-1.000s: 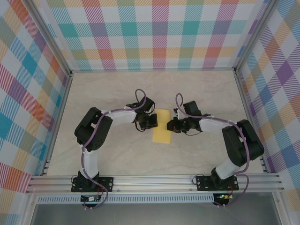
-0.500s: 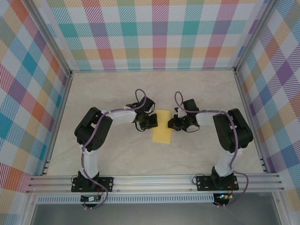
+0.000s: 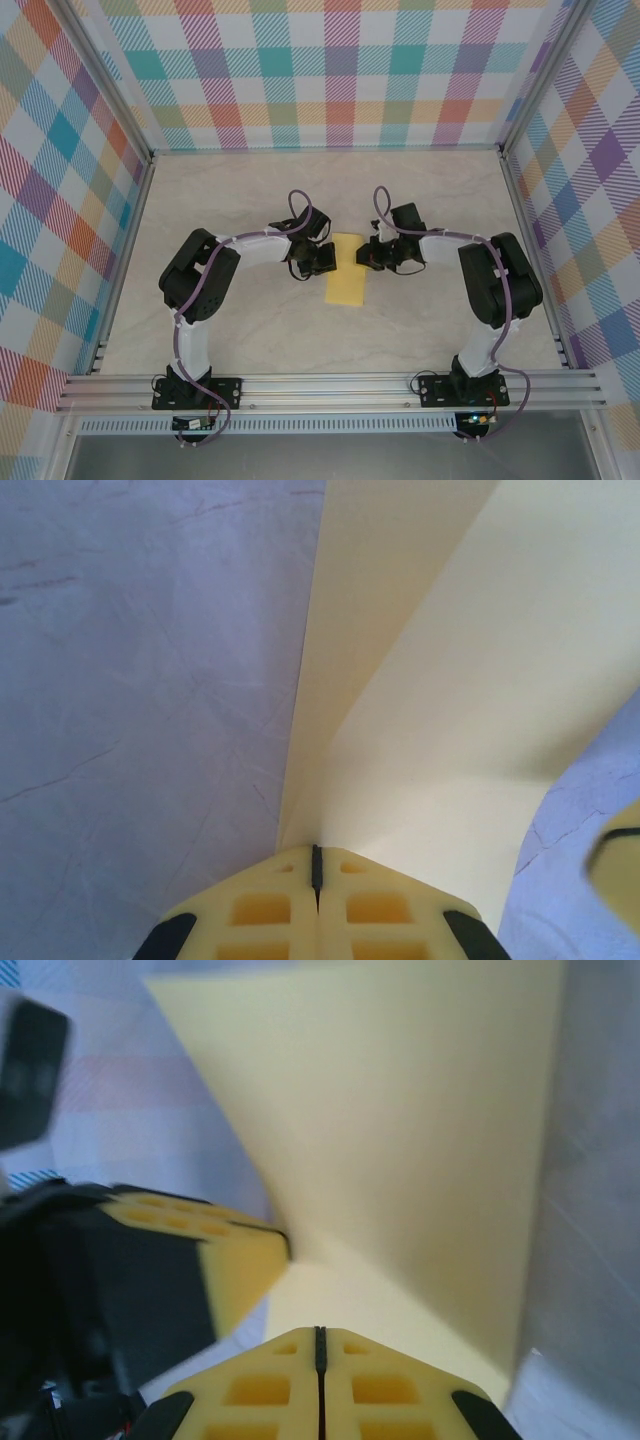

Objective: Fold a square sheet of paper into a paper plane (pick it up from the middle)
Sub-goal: Fold the square sheet of paper in half at the center of the table.

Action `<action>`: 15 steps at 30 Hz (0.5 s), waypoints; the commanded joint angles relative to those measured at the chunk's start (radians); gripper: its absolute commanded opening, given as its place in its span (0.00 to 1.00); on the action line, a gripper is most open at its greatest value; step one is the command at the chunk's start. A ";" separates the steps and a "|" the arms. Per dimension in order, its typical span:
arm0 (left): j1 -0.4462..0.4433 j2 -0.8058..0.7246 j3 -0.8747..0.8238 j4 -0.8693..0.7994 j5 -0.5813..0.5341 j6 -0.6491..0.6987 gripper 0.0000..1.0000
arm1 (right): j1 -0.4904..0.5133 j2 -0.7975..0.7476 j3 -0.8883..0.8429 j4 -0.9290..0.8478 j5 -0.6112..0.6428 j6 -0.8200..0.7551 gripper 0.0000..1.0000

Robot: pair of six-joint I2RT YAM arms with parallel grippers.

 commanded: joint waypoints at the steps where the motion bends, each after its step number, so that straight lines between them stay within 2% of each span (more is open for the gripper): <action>1: -0.016 0.016 -0.034 -0.084 -0.021 0.018 0.00 | -0.013 0.007 0.054 -0.039 -0.016 -0.043 0.08; 15: -0.015 0.012 -0.035 -0.099 -0.029 0.025 0.00 | -0.036 0.129 0.012 -0.019 0.032 -0.066 0.07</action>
